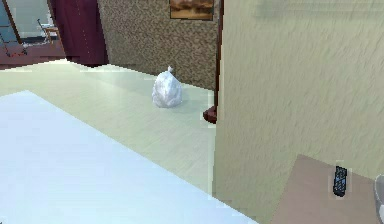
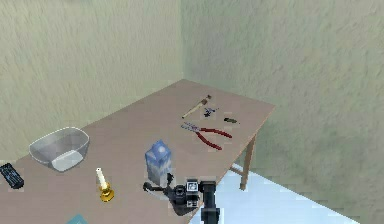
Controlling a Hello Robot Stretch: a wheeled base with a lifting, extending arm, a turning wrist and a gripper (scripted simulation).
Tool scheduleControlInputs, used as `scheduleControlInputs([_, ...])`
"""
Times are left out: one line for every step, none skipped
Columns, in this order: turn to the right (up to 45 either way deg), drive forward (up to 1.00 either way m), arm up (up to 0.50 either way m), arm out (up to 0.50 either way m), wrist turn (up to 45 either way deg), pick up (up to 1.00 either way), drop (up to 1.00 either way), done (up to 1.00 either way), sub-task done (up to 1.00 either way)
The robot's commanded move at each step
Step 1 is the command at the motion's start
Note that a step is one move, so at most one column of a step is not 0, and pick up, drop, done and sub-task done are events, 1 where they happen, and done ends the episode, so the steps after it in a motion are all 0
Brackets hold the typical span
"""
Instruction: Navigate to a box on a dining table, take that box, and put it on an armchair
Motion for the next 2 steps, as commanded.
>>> scheduleControlInputs([0.0,0.00,0.10,0.00,0.0,0.00,0.00,0.00,0.00])
scheduleControlInputs([0.0,0.00,0.26,0.00,0.0,0.00,0.00,0.00,0.00])
